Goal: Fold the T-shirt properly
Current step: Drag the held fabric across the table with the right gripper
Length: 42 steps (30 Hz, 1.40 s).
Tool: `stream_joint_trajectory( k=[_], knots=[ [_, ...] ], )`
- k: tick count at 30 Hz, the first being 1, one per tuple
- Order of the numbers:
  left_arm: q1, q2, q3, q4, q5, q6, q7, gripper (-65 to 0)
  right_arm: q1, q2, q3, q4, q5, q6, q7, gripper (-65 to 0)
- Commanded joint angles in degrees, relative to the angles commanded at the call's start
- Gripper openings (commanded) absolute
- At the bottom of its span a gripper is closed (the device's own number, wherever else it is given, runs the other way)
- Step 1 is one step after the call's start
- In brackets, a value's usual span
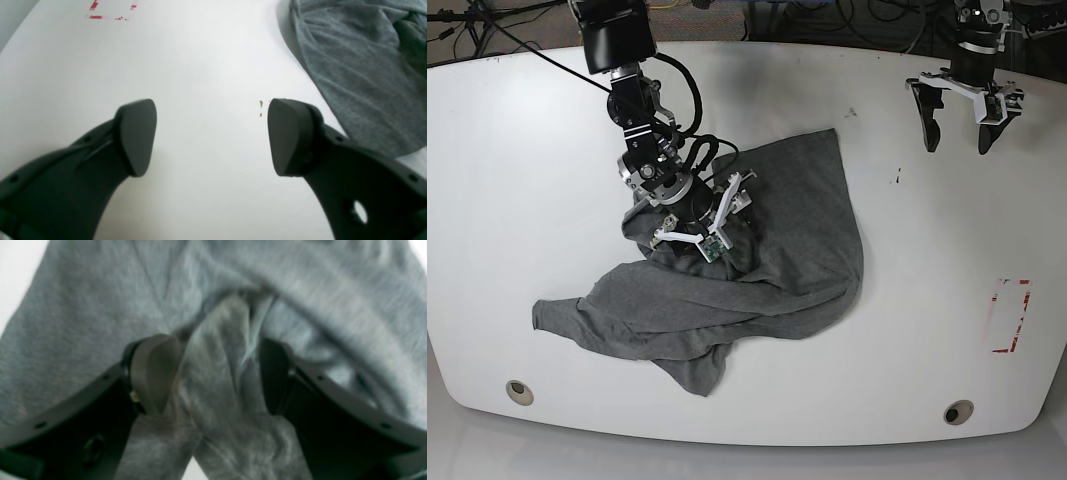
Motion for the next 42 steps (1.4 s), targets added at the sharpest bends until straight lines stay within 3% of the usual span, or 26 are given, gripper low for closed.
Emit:
stream_joint_trajectory(
  k=[14,33,39,42],
  knots=[
    [0.0,0.0,0.0,0.0,0.0,0.0,0.0,-16.0,1.9,0.0,0.4,3.3,0.0,-0.09,-3.7,-25.7],
    [-0.1,0.0,0.2,-0.2,0.1,0.0,0.0,-16.0,7.6,0.2,19.9,-1.6,0.4,0.44,-4.0,-25.2],
    [-0.8,0.0,0.2,-0.2,0.1,0.0,0.0,-16.0,6.9,0.2,21.6,-0.4,0.5,0.62,-7.7,-25.4],
    [-1.5,0.0,0.2,-0.3,0.1,0.0,1.1,-16.0,4.5,-0.4,21.7,2.5,0.5,1.93,-9.1,-25.5]
  ],
)
